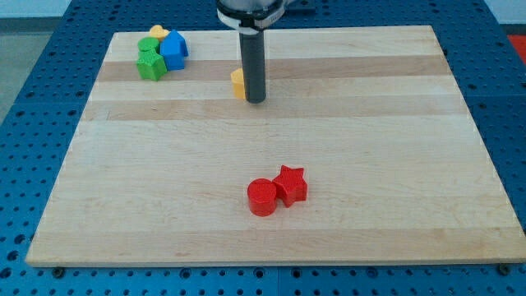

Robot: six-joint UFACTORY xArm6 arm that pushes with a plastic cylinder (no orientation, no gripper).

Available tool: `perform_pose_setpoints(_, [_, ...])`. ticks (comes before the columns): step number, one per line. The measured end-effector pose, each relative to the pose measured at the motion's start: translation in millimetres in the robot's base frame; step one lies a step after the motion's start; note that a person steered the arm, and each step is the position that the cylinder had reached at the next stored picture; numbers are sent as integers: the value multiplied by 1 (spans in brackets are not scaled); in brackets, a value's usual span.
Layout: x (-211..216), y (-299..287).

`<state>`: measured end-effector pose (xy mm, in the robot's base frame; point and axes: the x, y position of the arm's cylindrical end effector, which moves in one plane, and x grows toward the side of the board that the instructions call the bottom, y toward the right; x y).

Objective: Move the yellow hexagon parallel to the right of the blue triangle

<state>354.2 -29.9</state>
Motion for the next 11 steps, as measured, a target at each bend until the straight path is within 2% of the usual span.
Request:
perform_pose_setpoints(2, [-37,-6])
perform_pose_setpoints(4, [-12,-15])
perform_pose_setpoints(6, [-31,-50])
perform_pose_setpoints(9, [-87,-50])
perform_pose_setpoints(11, [-98,-11])
